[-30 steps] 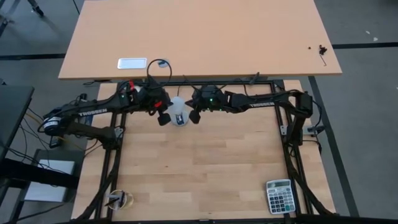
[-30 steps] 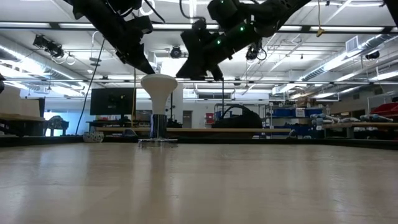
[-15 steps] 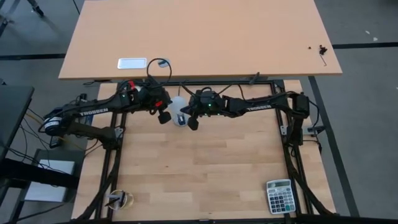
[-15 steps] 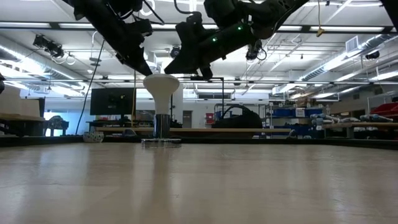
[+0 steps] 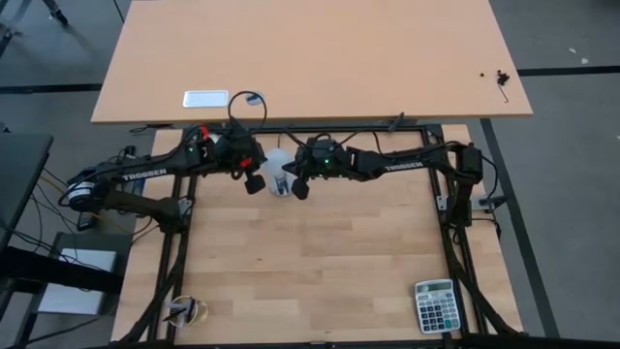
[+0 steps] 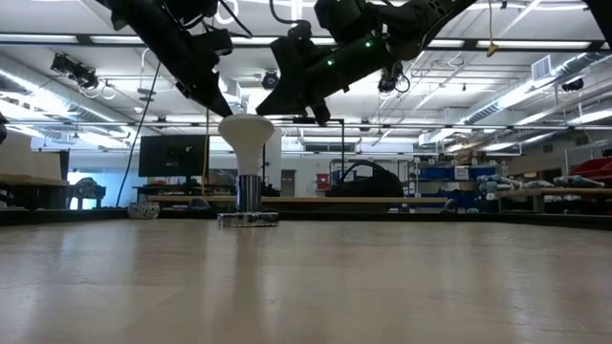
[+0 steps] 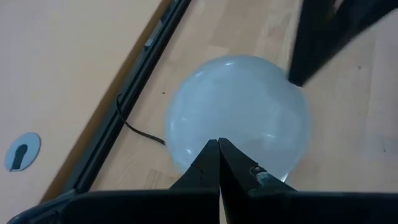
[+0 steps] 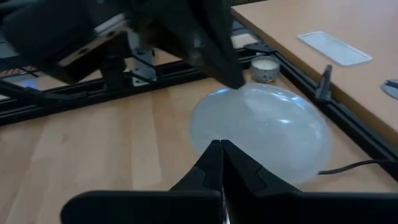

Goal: Screw lightbulb
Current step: Remove the white light bulb from the silver lamp

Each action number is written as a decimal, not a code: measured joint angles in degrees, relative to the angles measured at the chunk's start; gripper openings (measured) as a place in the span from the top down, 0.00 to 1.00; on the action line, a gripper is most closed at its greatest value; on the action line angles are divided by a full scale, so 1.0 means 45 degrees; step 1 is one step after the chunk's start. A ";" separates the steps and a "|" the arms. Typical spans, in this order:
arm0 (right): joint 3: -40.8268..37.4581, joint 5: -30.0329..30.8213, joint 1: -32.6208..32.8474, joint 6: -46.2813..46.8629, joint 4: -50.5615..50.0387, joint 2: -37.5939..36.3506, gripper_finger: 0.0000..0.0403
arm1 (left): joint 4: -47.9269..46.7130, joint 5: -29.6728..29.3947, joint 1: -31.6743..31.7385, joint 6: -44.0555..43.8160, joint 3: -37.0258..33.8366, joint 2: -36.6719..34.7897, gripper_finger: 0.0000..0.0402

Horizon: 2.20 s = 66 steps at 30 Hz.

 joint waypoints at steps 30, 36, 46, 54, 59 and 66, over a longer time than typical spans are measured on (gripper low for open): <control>-0.0062 0.1518 -0.0226 -0.0231 -0.0693 -0.0311 0.97 | 0.0298 -0.0161 -0.0124 -0.0188 0.0743 -0.0068 1.00; -0.0039 0.1739 0.0218 -0.0323 -0.0803 -0.0466 0.98 | -0.0227 -0.0200 0.0444 0.0040 0.0743 0.0010 1.00; -0.0041 0.0963 0.0897 -0.0331 -0.0680 -0.0384 0.98 | -0.0186 -0.0327 0.0539 0.0264 0.0802 0.0808 1.00; -0.0034 0.0922 0.0283 -0.0140 -0.0929 -0.0379 0.98 | -0.0333 -0.0365 0.0505 0.0108 0.0806 0.0792 1.00; -0.0029 0.1123 -0.0084 -0.0124 -0.0984 -0.0379 0.98 | -0.0375 -0.0327 0.0433 0.0089 0.0801 0.0788 1.00; -0.0049 0.2085 -0.0556 -0.0016 -0.1252 -0.0381 0.98 | -0.0308 0.0220 0.0359 0.0078 0.0802 0.0801 1.00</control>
